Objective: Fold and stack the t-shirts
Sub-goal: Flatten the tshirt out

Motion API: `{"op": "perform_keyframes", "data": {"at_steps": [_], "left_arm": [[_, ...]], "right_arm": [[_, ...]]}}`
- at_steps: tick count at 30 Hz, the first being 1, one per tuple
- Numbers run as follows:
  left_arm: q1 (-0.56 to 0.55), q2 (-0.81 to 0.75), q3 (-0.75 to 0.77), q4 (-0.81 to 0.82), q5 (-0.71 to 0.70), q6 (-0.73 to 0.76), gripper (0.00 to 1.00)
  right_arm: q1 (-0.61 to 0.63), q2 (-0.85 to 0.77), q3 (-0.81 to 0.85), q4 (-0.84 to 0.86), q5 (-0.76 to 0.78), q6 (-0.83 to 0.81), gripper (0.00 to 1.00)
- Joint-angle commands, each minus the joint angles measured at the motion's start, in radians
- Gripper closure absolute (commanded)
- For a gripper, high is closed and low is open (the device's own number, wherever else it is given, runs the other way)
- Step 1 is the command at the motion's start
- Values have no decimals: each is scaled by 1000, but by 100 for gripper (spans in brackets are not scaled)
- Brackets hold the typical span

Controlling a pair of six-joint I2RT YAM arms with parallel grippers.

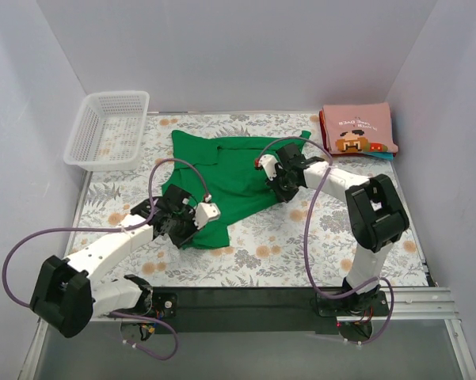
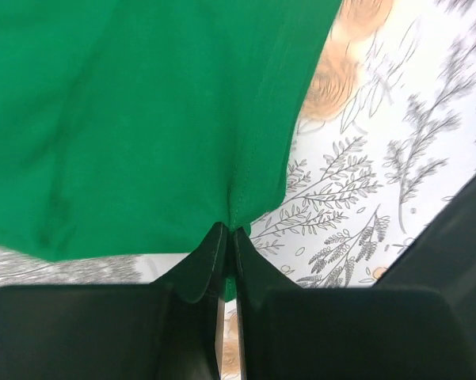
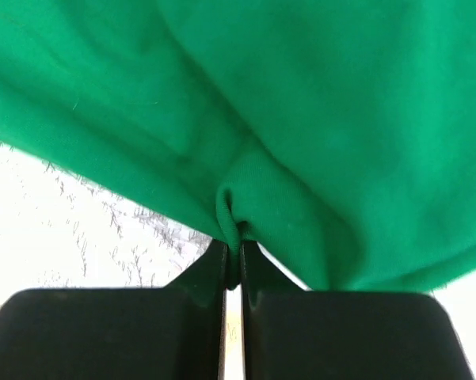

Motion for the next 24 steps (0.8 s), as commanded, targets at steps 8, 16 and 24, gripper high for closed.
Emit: {"op": "perform_keyframes", "data": {"at_steps": [8,16,24], "left_arm": [[19,-170,314,-321,130,-27,100],[227,-14,550,-287,202,-60,100],[536,446,852,-62,205,-267,100]], "right_arm": [[-31,-482,-148,-273,-71,-264,99],[-31,-224,258,-479,-114,-391,99],[-47,367,986,-477,35,-262,58]]}}
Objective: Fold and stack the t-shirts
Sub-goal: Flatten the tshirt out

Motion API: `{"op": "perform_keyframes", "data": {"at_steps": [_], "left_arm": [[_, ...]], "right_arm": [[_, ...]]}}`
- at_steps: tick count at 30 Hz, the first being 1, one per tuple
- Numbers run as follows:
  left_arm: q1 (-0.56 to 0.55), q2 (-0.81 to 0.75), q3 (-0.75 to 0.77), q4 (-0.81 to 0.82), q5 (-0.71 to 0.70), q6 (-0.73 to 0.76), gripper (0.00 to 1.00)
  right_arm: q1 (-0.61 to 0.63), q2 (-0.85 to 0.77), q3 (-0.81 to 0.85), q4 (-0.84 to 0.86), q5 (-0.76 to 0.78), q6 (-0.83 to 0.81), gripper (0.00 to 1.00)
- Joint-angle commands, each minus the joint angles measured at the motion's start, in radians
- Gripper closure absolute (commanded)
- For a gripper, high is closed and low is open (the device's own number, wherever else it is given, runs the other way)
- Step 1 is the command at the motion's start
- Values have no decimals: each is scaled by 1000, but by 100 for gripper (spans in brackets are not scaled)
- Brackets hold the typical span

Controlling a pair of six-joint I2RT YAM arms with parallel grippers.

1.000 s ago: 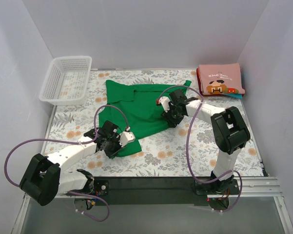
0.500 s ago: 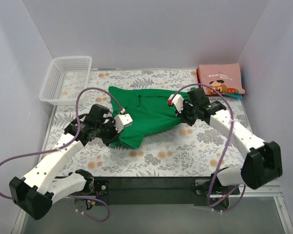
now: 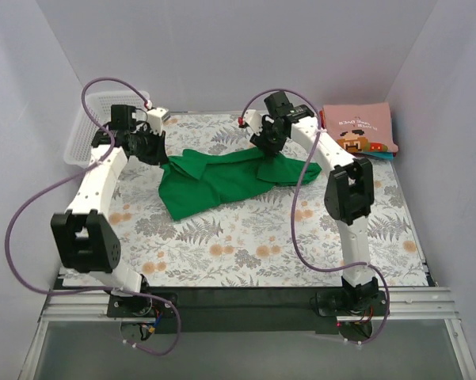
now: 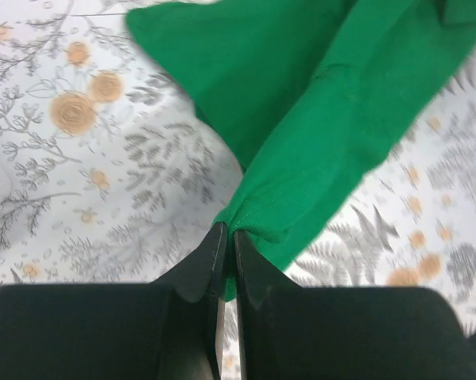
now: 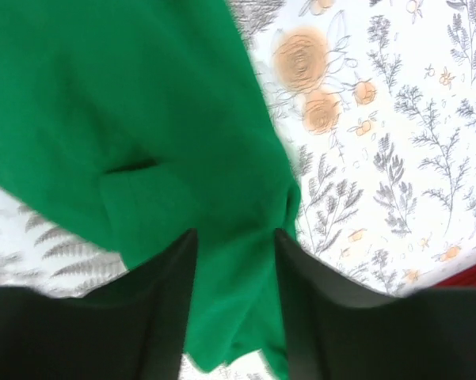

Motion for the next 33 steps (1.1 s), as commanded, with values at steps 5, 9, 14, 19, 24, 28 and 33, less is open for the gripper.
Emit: {"op": "perform_keyframes", "data": {"at_steps": [5,9,14,19,24,28,33], "left_arm": [[37,223,99,142,-38,-154,100],[37,255,70,173,-33,-178,100],[36,263,32,192,-29,-185,100],[37,252,18,196,-41,-179,100],[37,248,6,196,-38,-181,100],[37,243,-13,199,-49,-165,100],[37,234,-31,218,-61,-158,100]], "right_arm": [[-56,-26,23,-29,9,123,28],[-61,-148,-181,43,-71,150,50],[-49,-97,-113,48,-160,265,61],[5,3,-36,49,-165,351,63],[25,118,44,51,-122,423,51],[29,178,89,51,-90,477,43],[31,239,93,49,-82,503,43]]}}
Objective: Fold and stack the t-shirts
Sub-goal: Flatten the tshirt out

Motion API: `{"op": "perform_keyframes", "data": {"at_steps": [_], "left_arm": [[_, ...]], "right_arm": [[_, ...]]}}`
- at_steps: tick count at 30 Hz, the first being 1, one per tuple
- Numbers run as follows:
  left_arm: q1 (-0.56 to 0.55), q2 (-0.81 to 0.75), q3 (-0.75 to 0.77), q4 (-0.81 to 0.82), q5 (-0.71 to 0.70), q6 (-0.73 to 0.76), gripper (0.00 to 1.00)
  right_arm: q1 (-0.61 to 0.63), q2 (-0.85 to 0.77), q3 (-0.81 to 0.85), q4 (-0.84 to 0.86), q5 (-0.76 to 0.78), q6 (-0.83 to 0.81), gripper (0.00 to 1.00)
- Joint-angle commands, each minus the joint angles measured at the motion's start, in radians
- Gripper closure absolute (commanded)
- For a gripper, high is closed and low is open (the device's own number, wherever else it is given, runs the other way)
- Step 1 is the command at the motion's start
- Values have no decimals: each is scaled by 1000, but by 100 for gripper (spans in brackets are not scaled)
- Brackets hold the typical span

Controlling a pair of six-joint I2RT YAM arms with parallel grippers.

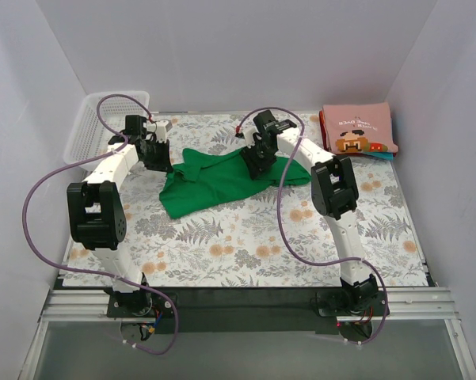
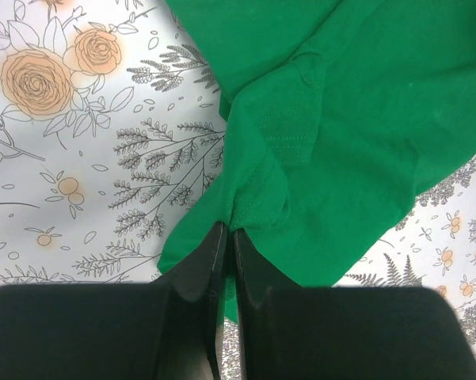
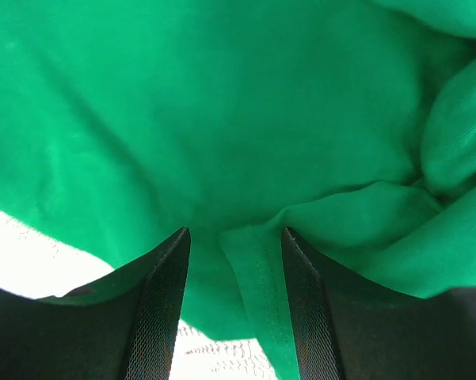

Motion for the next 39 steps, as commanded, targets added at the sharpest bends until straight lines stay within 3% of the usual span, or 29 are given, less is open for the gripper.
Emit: {"op": "perform_keyframes", "data": {"at_steps": [1,7,14,18,27,35,39], "left_arm": [[-2,-56,-7,27,-17,14,100],[-2,-54,-12,33,-22,17,100],[-2,-59,-6,33,-37,31,100],[7,-65,17,30,-37,28,100],[104,-203,138,-5,-14,17,100],[118,-510,66,-5,-18,15,100],[118,-758,16,-5,-60,-8,100]], "right_arm": [[-3,13,43,-3,13,53,43],[-4,34,42,-3,49,64,48],[-15,-64,-16,-3,95,32,71],[-30,-147,-47,-4,133,-17,99],[-177,-479,-176,-6,122,-222,99],[-349,-849,-343,-37,55,-415,99],[-376,-1044,-417,-35,59,-456,99]]}}
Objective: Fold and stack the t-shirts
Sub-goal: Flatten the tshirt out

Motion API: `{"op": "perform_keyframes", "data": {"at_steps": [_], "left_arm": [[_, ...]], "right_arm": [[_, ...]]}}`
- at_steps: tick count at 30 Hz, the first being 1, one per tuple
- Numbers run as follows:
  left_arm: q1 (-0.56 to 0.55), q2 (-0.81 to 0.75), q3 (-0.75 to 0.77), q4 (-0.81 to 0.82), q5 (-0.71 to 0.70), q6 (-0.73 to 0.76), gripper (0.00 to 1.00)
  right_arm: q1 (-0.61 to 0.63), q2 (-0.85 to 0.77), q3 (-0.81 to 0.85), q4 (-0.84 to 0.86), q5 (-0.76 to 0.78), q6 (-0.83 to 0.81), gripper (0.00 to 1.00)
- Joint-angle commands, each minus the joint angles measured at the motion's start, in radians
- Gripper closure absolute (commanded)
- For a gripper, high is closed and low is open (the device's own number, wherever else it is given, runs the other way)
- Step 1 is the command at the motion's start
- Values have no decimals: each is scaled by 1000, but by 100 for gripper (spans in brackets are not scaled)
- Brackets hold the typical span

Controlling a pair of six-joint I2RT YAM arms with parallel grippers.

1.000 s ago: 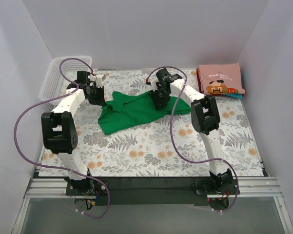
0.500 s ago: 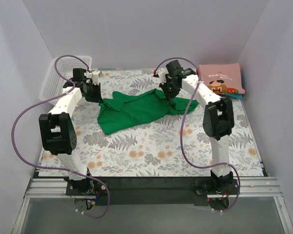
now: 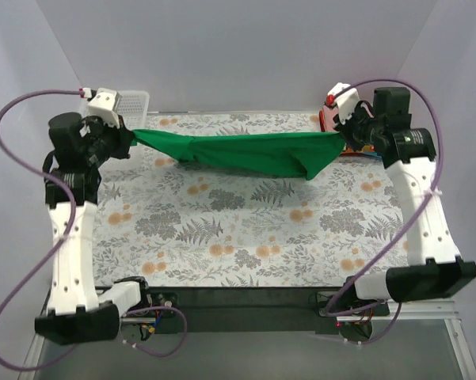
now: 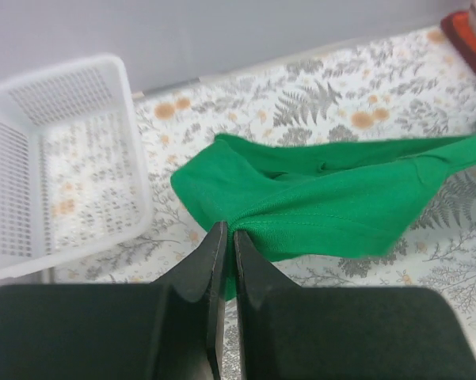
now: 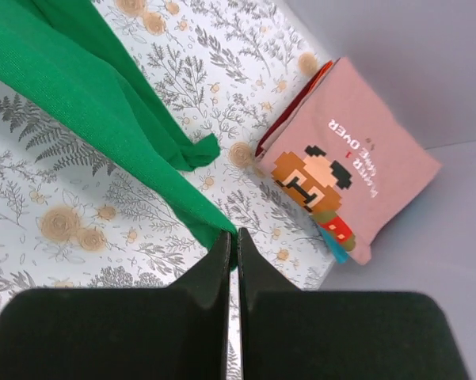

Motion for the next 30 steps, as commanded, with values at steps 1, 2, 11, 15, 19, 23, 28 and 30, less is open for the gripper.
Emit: {"op": "perform_keyframes", "data": {"at_steps": [1,2,11,15,19,23,28,30], "left_arm": [[6,-185,-27,-9,-56,-19,100],[8,-214,-18,-22,-85,-21,100],[10,-273,108,-21,-150,-32,100],[8,-169,85,77,-168,-36,100],[8,29,172,186,-150,-51,100],[8,308,415,246,-87,-100,100],[8,670,866,281,-87,-177,100],[10,743,1052,306,-107,-176,100]], "right_arm": [[-7,-172,-42,-15,1,-84,99],[-8,-201,-40,-13,7,-84,99],[-10,-243,168,13,90,-46,99],[-11,-116,225,87,97,-52,99],[-10,40,301,189,99,-57,99],[-10,247,542,261,128,-35,99],[-11,443,740,485,206,-5,99],[-10,432,705,653,231,11,99]]}}
